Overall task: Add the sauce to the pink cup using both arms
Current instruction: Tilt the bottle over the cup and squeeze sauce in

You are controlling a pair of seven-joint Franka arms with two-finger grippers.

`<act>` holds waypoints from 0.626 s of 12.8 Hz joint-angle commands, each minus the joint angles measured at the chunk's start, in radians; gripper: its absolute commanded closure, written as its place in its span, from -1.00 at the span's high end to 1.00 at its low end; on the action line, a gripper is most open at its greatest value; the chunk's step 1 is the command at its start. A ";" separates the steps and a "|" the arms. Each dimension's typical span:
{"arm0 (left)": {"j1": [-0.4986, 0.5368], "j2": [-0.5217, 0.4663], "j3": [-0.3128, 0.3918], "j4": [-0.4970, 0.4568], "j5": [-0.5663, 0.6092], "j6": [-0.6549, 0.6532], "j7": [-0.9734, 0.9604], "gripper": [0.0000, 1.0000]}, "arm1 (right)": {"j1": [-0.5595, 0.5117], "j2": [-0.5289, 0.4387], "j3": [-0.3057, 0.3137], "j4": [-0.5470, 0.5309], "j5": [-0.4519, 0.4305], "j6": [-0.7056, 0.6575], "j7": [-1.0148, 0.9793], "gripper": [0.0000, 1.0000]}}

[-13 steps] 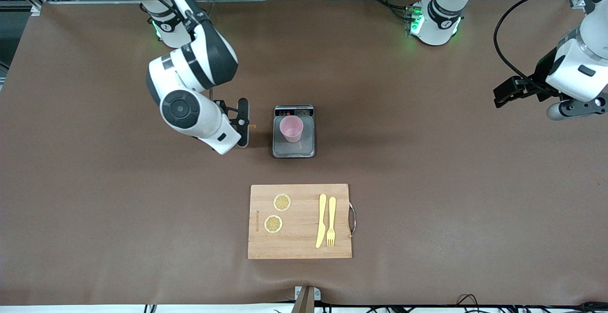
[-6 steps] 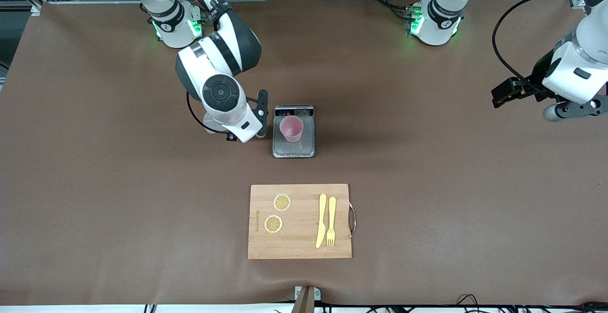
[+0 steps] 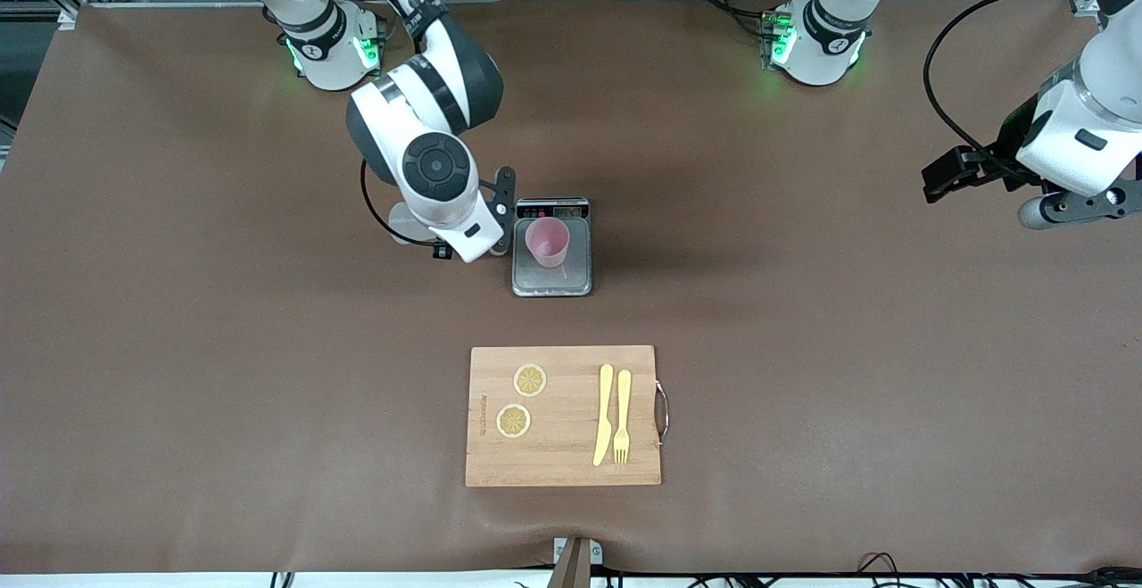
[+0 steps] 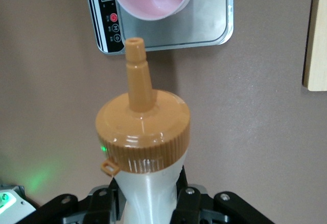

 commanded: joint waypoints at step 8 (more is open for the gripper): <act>0.005 -0.022 -0.001 -0.025 -0.011 0.008 0.011 1.00 | 0.090 0.008 -0.009 0.024 -0.165 -0.077 0.144 -1.00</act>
